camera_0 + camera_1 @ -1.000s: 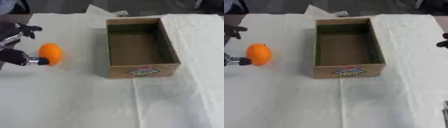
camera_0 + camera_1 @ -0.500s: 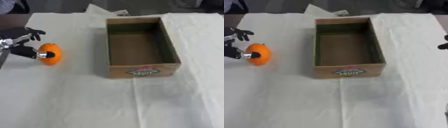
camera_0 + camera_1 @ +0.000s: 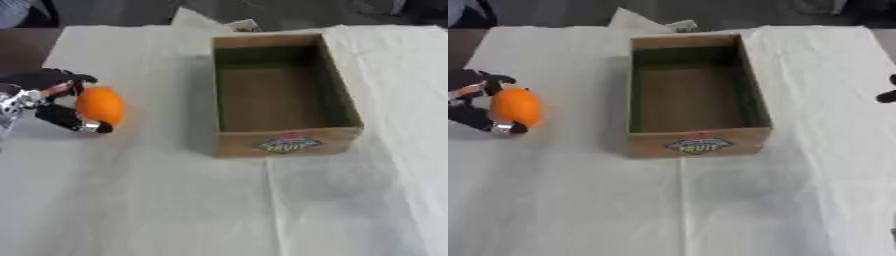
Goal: Pick up objects on the table and place them in the box.
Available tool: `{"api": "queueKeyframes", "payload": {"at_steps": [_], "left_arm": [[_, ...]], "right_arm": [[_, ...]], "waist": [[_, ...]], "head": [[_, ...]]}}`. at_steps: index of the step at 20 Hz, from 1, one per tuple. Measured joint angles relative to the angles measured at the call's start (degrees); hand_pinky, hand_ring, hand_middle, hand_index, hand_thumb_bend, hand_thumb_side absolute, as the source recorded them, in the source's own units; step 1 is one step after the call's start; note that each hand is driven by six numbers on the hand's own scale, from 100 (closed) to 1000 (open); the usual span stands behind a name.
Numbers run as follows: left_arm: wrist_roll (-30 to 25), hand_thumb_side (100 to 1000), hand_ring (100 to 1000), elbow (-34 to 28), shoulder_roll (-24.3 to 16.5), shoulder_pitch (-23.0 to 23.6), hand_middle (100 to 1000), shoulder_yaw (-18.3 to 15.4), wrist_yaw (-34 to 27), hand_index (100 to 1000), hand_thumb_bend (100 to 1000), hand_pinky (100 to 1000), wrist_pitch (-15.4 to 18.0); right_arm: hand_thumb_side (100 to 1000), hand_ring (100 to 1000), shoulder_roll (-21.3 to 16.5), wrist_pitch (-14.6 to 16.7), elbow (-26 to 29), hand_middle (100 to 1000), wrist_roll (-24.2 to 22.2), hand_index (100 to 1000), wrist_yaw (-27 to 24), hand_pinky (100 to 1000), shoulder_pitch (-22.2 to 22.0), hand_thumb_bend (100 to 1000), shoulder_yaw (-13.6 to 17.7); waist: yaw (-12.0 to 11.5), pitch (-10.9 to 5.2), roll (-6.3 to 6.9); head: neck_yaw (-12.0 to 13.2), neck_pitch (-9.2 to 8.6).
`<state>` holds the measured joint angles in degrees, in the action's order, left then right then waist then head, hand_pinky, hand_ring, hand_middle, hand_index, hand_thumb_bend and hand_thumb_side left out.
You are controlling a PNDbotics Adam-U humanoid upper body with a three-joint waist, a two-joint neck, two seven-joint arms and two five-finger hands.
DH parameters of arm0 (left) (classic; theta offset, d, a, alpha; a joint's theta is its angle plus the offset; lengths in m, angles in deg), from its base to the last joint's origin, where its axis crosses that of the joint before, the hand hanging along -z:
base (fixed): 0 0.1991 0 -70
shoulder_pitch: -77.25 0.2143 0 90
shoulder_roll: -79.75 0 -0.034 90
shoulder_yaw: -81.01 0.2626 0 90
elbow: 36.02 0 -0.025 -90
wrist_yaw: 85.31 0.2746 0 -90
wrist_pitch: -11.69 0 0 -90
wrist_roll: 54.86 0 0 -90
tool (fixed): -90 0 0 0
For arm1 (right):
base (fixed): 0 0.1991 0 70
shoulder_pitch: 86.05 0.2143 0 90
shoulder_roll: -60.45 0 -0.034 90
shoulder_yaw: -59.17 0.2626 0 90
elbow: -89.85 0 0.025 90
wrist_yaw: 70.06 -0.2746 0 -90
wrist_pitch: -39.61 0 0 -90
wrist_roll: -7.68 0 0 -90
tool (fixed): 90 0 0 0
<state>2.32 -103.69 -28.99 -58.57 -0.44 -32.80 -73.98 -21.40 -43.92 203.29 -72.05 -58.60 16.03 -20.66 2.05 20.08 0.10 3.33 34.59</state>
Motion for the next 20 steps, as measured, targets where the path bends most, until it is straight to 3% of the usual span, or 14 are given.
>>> {"api": "queueKeyframes", "payload": {"at_steps": [5,12,16,17,18,20], "left_arm": [[2.10,693,652,0.71,0.28,-0.18,541,0.00,0.47,937,604,372,0.49],[6.32,659,601,1.38,0.56,-0.16,517,0.03,0.51,843,434,304,-0.17],[7.12,549,571,1.34,0.74,-0.16,504,0.16,-0.02,784,268,264,0.15],[7.17,487,578,1.29,0.74,-0.16,491,0.28,-0.27,766,153,262,0.21],[7.19,437,585,1.08,0.74,-0.16,499,0.36,-0.55,752,100,264,0.23],[7.20,355,575,0.61,0.74,-0.16,503,0.36,-1.24,738,100,250,0.22]], "right_arm": [[904,882,0.15,-0.05,0.00,523,-0.06,731,0.00,860,0.00,100,0.00],[905,884,0.51,-0.06,0.00,522,-0.11,732,0.00,861,-0.02,100,0.00],[908,885,0.52,-0.07,0.00,522,-0.12,732,0.00,862,-0.03,100,0.00],[909,885,0.52,-0.11,0.00,522,-0.15,733,0.00,863,-0.04,100,0.00],[909,885,0.53,-0.15,0.00,522,-0.18,733,0.00,863,-0.04,100,0.00],[908,885,0.53,-0.21,0.00,522,-0.21,733,0.00,863,-0.05,100,0.00]], "waist": [[0.05,0.00,-0.05],[0.15,0.04,-0.19],[0.11,0.04,-0.05],[0.08,0.04,0.02],[0.05,0.04,0.09],[0.04,0.04,0.13]], "head": [[0.24,0.00],[0.52,0.00],[0.53,0.00],[0.53,0.01],[0.53,0.01],[0.53,0.02]]}}
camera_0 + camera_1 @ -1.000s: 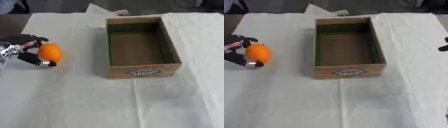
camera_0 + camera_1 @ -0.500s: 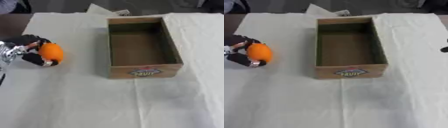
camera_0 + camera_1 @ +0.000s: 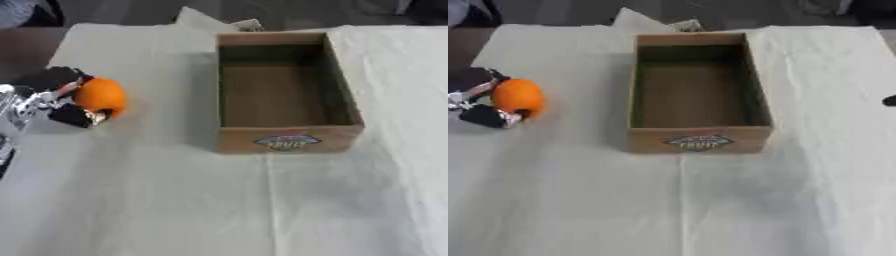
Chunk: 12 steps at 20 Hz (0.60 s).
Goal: Pick up objects on the table and place them in the box.
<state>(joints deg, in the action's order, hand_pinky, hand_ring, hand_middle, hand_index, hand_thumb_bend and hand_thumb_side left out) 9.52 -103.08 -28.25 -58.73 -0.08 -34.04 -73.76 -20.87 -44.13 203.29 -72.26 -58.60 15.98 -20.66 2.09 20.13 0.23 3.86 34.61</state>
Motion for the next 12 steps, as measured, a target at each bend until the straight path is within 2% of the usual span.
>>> {"api": "queueKeyframes", "payload": {"at_steps": [1,8,12], "left_arm": [[0.01,325,572,-0.28,0.00,0.00,503,0.00,-0.37,734,100,247,-0.03],[-0.03,281,553,-3.67,-0.37,0.00,496,-0.04,-2.00,728,100,225,-0.65],[0.38,304,533,-5.84,-0.83,-0.05,479,-0.61,-2.63,712,100,207,-1.32]], "right_arm": [[909,886,0.00,-0.05,0.00,522,-0.03,733,0.00,864,0.00,100,0.00],[910,886,0.00,-0.19,0.00,521,-0.11,733,0.00,864,-0.25,100,0.01],[911,886,0.00,-0.37,0.00,521,-0.12,733,-0.02,864,-0.45,100,0.01]], "waist": [[-0.01,0.00,0.00],[-0.41,-0.25,0.26],[-0.46,-0.77,0.37]], "head": [[0.00,0.01],[-0.10,0.09],[-0.34,0.12]]}}
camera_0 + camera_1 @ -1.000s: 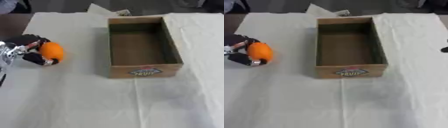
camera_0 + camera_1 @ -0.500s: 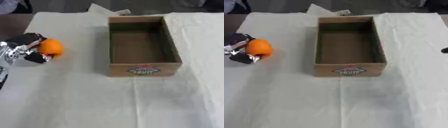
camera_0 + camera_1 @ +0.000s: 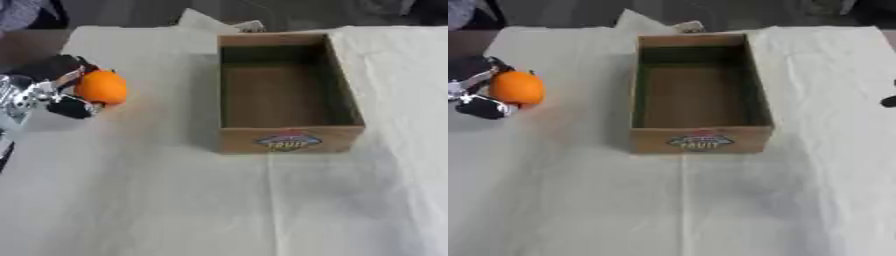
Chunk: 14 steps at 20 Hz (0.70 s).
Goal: Pick up objects on the table and place them in the box.
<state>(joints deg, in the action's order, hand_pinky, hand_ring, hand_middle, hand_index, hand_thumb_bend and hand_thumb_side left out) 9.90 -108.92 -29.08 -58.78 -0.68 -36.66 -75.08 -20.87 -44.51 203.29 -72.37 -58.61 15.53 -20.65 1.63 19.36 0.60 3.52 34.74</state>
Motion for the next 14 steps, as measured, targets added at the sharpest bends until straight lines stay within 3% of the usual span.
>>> {"api": "queueKeyframes", "payload": {"at_steps": [8,14], "left_arm": [[2.24,315,515,-5.38,-0.01,-2.32,444,-0.80,-1.76,693,100,169,-1.54],[4.29,311,523,-9.41,1.60,-7.78,441,-0.01,-0.33,700,100,173,-2.06]], "right_arm": [[904,884,-0.01,-0.06,0.00,521,0.03,733,-0.16,863,-0.01,100,0.01],[901,882,-0.08,0.14,0.00,521,0.16,732,-0.55,862,0.09,100,-0.02]], "waist": [[-0.04,-0.61,0.22],[0.54,-0.76,0.41]], "head": [[-0.21,0.42],[-0.21,0.40]]}}
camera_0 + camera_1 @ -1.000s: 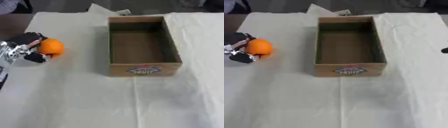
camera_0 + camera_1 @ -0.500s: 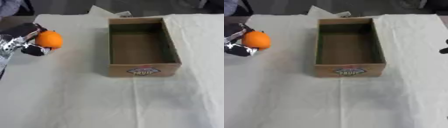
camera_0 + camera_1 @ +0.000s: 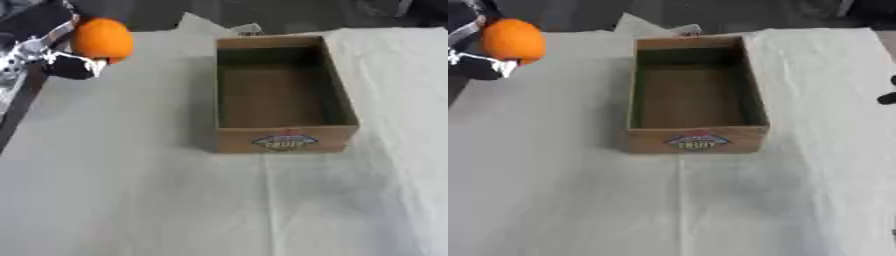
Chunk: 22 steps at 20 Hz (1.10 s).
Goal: Pick up objects on the table and place them in the box.
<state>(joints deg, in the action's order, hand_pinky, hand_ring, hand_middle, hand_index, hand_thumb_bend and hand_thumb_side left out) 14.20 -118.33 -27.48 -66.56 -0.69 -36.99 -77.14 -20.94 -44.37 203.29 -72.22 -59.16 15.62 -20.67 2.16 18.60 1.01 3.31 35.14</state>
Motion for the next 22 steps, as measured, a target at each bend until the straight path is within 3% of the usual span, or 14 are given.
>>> {"api": "queueKeyframes", "payload": {"at_steps": [6,12,22], "left_arm": [[5.58,311,496,-1.92,5.75,-5.05,397,1.38,4.74,660,100,143,-0.17],[13.48,323,498,1.59,13.29,-6.72,411,3.00,8.51,693,100,147,-0.54],[19.92,312,507,6.54,18.76,-6.88,431,5.88,12.36,698,100,156,2.63]], "right_arm": [[896,883,0.00,0.17,0.00,521,-0.33,733,-0.49,863,0.45,100,-0.36],[904,884,0.16,-0.16,0.00,520,-0.93,733,-0.79,864,0.76,100,-0.73],[907,886,0.72,0.08,0.00,520,-2.20,734,-1.39,866,1.97,100,-1.78]], "waist": [[1.37,0.00,0.10],[2.38,0.06,0.13],[5.23,1.07,0.67]], "head": [[0.86,-0.54],[1.48,-0.77],[3.36,-1.05]]}}
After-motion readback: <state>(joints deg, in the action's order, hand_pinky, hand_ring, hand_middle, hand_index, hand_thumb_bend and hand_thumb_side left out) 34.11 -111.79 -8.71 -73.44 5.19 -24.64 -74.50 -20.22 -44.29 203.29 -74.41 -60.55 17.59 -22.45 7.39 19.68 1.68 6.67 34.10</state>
